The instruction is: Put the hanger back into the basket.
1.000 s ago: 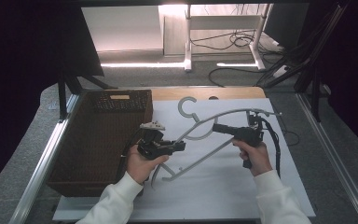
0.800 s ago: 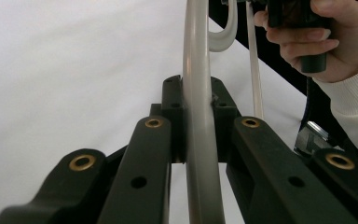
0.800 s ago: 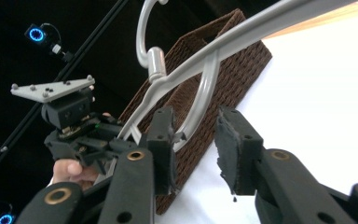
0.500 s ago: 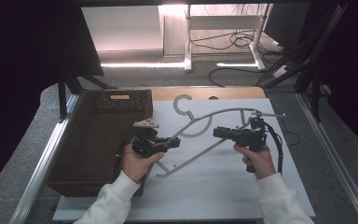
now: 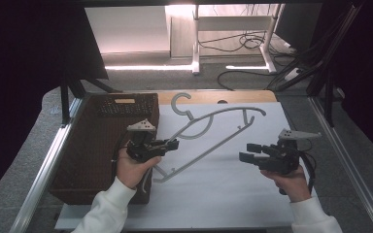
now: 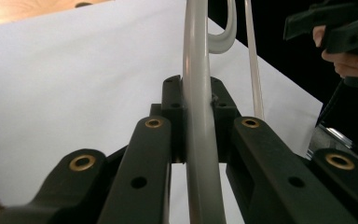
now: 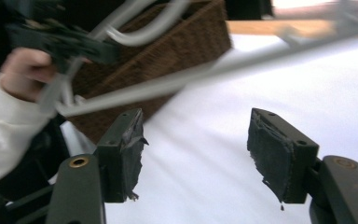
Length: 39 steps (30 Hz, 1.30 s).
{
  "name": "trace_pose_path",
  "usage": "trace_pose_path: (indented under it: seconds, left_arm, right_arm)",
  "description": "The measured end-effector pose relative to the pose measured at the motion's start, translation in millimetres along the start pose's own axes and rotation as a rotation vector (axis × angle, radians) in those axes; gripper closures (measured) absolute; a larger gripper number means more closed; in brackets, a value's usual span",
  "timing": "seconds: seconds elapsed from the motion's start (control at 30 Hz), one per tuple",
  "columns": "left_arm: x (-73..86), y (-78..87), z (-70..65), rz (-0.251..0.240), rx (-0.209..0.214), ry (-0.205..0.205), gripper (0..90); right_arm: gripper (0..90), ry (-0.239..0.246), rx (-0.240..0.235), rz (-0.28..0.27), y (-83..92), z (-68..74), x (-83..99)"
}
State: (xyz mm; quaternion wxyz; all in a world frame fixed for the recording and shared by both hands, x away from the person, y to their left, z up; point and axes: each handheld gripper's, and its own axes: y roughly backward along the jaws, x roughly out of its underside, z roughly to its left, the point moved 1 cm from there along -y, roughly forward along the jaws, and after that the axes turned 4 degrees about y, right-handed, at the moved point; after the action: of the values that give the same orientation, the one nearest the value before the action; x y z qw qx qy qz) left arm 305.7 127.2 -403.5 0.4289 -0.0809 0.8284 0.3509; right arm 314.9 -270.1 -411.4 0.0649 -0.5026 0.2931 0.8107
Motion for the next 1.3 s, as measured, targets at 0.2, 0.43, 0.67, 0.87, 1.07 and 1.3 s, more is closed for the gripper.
trace_pose_path:
  seconds: [0.2, 0.43, 0.67, 0.87, 1.07, 1.3]
  left_arm:
    - [-1.4, 21.3, 6.5, -0.025, -0.029, -0.007, 81.6]
    - [-0.3, 44.6, 17.8, -0.046, -0.065, -0.01, 81.6]
    - [2.5, 65.8, 29.3, -0.07, -0.087, -0.006, 81.6]
    - [8.3, 88.1, 42.2, -0.09, -0.125, 0.002, 81.6]
    - [16.9, 116.9, 59.7, -0.114, -0.168, 0.023, 81.6]
    - [26.5, 144.1, 76.8, -0.127, -0.231, 0.043, 81.6]
  right_arm:
    - [29.8, -0.021, 0.051, 0.02, 10.9, -13.1, 15.0]
    - [17.5, -0.012, 0.146, 0.067, 12.4, -22.4, 26.5]
    - [17.2, -0.017, 0.153, 0.094, 8.9, -26.0, 30.7]
    - [16.0, 0.0, 0.172, 0.136, 4.6, -26.2, 33.6]
    - [14.4, 0.026, 0.21, 0.168, 1.4, -26.7, 36.3]
    - [12.4, 0.028, 0.237, 0.184, 0.8, -28.7, 38.7]
